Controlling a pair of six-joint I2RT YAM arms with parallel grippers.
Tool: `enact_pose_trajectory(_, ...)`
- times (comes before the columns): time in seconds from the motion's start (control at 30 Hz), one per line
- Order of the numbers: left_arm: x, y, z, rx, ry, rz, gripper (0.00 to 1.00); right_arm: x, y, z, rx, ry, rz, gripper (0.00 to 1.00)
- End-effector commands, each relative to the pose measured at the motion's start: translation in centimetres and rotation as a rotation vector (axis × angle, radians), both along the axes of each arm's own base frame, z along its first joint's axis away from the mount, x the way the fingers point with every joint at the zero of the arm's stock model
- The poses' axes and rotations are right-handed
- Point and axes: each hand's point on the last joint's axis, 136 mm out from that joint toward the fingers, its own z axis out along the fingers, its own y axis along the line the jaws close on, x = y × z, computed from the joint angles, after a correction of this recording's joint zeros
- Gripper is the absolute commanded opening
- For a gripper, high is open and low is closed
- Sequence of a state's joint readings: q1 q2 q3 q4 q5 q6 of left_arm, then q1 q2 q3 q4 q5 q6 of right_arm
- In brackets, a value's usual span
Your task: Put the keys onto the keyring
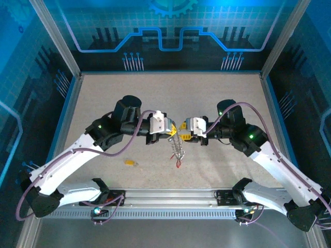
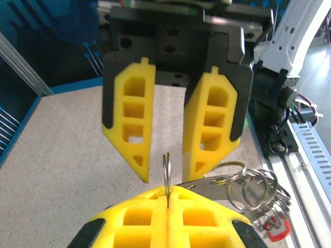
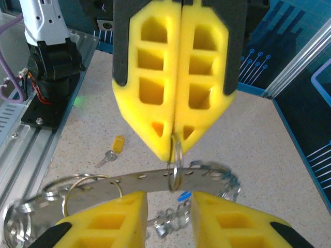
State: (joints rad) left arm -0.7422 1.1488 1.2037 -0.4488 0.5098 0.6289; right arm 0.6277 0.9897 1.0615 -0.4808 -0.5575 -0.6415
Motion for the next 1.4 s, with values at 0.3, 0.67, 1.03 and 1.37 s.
enact_pose_trajectory(0.3,-1.7,-1.1,3.4,-0.259,-0.116,-0.102,0.0,-1.8,0.1,2.9,0.181,-0.003,0.068,0.23)
enact_pose_trajectory(0.67,-2.4,-1.3,5.1,-0.355,-0.149,-0.141,0.0,-1.5,-0.3,4.3,0.263,-0.025,0.043,0.26)
enact_pose_trajectory(1.03,-3.2,-1.3,7.5,-0.478,-0.166,-0.191,0.0,-1.2,-0.9,6.3,0.435,0.018,0.047,0.18)
enact_pose_trajectory(1.37,-2.4,-1.8,7.0,-0.484,-0.167,-0.174,0.0,-1.0,-1.1,6.7,0.463,-0.002,0.027,0.13)
